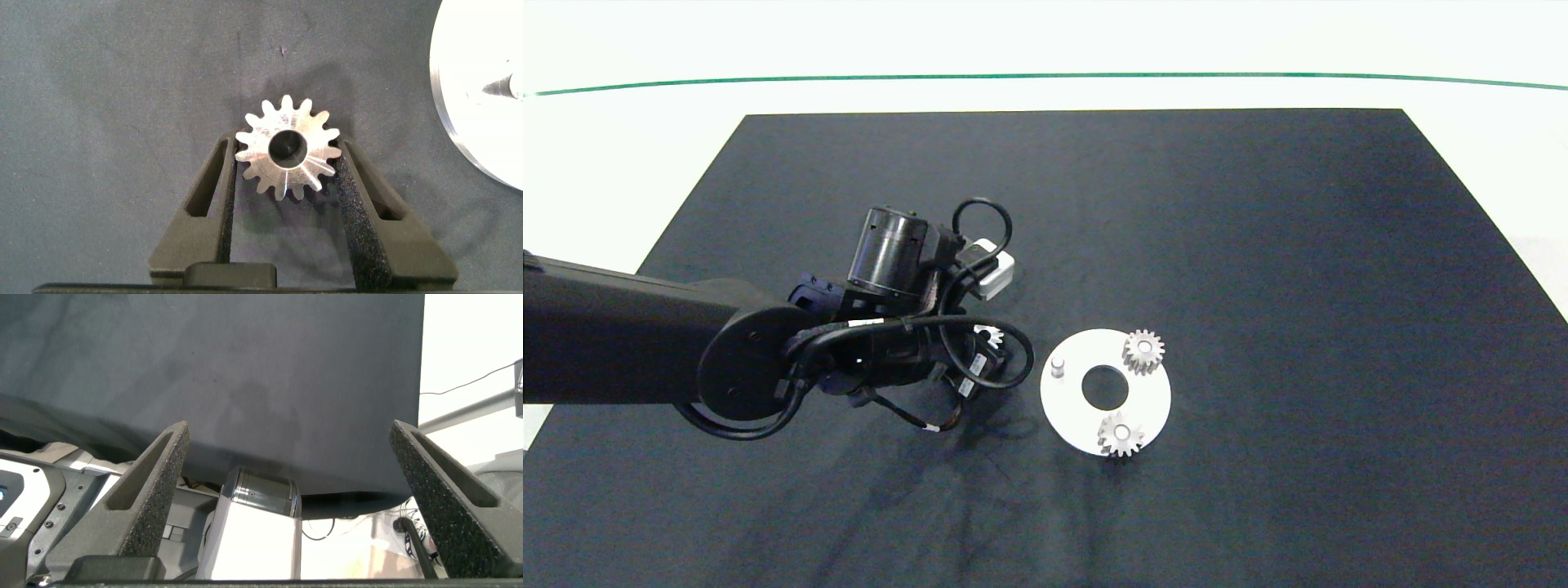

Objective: Install three planetary gears onto the carrier pins

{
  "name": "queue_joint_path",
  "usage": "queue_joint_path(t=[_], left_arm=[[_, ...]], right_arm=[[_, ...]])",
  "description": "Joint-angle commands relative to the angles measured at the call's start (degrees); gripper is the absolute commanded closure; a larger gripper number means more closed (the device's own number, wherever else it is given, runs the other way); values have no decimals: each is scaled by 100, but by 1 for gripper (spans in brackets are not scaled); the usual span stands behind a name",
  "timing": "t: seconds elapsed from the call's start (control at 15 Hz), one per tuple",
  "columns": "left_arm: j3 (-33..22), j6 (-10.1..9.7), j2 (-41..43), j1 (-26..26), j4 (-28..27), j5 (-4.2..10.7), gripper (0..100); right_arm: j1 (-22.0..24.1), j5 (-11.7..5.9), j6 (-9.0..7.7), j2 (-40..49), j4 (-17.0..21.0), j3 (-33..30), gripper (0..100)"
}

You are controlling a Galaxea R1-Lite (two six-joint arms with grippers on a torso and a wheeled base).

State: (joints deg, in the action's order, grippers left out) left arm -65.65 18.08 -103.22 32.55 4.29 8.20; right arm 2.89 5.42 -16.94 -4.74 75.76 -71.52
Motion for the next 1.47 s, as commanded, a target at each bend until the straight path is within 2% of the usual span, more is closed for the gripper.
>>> queue_joint_path(t=[0.07, 0.4, 0.87, 1.0, 1.27, 1.47], left_arm=[[-10, 11, 21, 6, -7, 6, 100], [-18, 3, 250, 50, -60, 6, 100], [-36, -428, 663, 656, -95, 15, 100], [34, -648, 742, 990, -104, 41, 100], [131, -780, 698, 1438, -130, 67, 100], [149, -788, 496, 1465, -78, 67, 100]], right_arm=[[1, 2, -11, 0, 44, 7, 0], [1, 2, -11, 8, 44, 7, 0], [1, 11, -19, 0, 44, -11, 0], [1, 2, -11, 0, 44, -20, 0], [10, 11, -11, 0, 44, -55, 0], [1, 2, -11, 0, 44, -55, 0]])
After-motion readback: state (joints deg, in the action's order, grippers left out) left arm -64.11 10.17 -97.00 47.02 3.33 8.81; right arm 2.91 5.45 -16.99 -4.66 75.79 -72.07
